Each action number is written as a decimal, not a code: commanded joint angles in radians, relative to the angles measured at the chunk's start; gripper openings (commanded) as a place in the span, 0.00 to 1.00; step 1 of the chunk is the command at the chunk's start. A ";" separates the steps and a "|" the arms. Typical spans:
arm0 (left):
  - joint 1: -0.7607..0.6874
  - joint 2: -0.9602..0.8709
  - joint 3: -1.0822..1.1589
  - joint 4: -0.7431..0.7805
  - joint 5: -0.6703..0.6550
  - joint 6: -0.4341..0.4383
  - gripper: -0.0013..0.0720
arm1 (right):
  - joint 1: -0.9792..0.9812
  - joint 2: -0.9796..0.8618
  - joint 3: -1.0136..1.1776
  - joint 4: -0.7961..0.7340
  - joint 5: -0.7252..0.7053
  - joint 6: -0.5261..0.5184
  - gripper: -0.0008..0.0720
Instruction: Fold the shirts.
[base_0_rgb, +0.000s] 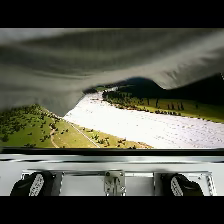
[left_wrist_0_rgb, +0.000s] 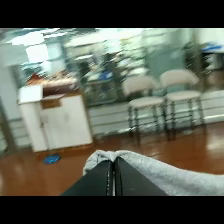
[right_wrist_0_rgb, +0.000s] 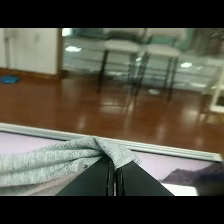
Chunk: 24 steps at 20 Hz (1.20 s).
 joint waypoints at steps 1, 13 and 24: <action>0.001 0.067 -0.015 0.140 -0.186 -0.059 0.07 | 0.000 0.070 0.012 -0.112 0.140 0.041 0.09; 0.000 -0.095 -0.169 0.045 -0.448 -0.030 0.07 | 0.000 -0.265 0.011 -0.207 0.587 0.125 0.09; -0.164 -0.721 -0.576 -0.122 0.167 0.046 0.07 | 0.119 -1.022 0.011 -0.168 0.196 0.173 0.09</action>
